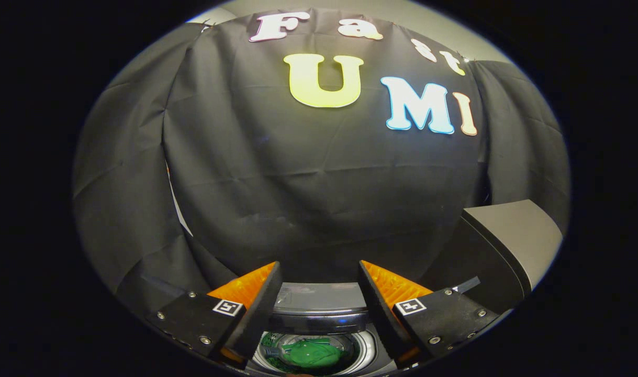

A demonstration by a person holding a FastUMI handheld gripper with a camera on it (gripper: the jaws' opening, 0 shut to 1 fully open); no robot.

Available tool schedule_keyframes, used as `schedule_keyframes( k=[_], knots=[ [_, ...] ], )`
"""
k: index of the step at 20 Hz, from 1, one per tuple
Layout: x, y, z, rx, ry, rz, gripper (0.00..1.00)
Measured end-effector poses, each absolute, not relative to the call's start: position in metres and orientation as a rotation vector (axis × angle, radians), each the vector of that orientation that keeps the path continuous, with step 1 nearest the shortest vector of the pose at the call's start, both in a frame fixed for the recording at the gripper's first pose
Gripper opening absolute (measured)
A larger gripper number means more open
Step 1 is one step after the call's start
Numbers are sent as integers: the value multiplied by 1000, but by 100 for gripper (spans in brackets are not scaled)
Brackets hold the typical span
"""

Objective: Put the clothes into the washing machine and then close the washing machine lid.

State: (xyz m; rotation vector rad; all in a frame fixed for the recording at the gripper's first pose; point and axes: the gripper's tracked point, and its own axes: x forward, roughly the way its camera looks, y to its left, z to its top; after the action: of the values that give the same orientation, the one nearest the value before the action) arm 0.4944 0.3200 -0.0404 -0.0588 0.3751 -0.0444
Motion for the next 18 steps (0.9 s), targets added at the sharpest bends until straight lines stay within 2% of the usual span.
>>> schedule_keyframes(
  k=[18],
  knots=[
    [430,340,-81,-100,393,31,90]
  ],
)
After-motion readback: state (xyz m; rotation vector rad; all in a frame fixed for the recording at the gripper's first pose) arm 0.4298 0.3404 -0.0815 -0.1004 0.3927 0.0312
